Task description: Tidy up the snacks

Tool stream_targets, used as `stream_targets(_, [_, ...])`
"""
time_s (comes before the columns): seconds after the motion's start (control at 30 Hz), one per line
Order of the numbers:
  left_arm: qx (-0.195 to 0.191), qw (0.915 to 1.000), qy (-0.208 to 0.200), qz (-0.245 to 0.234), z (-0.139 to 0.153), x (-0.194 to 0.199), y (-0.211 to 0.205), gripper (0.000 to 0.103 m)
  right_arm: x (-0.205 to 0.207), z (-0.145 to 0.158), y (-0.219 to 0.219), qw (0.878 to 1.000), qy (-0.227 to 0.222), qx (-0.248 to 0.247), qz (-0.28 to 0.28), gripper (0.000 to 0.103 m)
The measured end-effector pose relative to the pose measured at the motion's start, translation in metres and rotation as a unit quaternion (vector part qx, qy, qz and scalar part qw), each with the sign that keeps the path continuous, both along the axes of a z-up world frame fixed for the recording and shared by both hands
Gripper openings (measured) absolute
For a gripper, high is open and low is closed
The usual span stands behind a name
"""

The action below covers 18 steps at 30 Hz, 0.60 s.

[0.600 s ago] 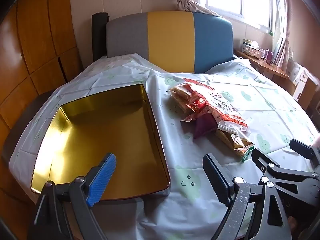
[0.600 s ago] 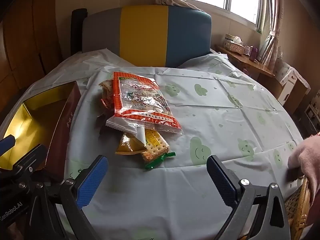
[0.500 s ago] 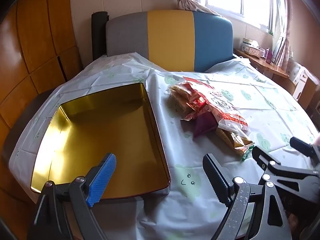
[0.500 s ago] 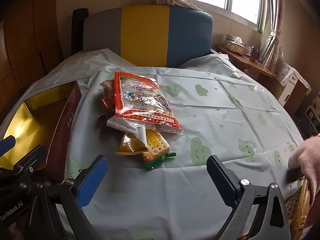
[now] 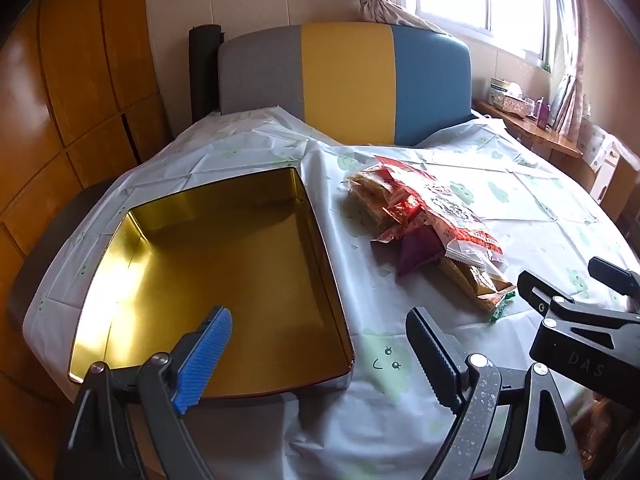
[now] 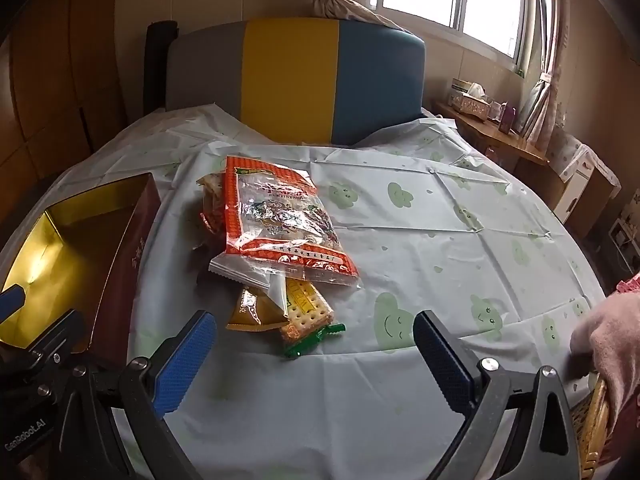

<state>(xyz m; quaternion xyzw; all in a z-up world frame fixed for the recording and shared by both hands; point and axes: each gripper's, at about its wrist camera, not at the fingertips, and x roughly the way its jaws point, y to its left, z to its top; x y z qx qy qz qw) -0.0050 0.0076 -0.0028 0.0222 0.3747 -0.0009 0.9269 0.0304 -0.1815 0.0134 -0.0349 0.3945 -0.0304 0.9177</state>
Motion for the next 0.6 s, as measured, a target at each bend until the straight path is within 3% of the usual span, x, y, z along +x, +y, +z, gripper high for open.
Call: stream_targets(0.6, [0.002, 1.0, 0.003, 0.004, 0.0014, 0.0033, 0.0042, 0.089, 0.0088, 0.0096, 0.0017, 1.0, -0.009, -0.018, 0.01, 0.1])
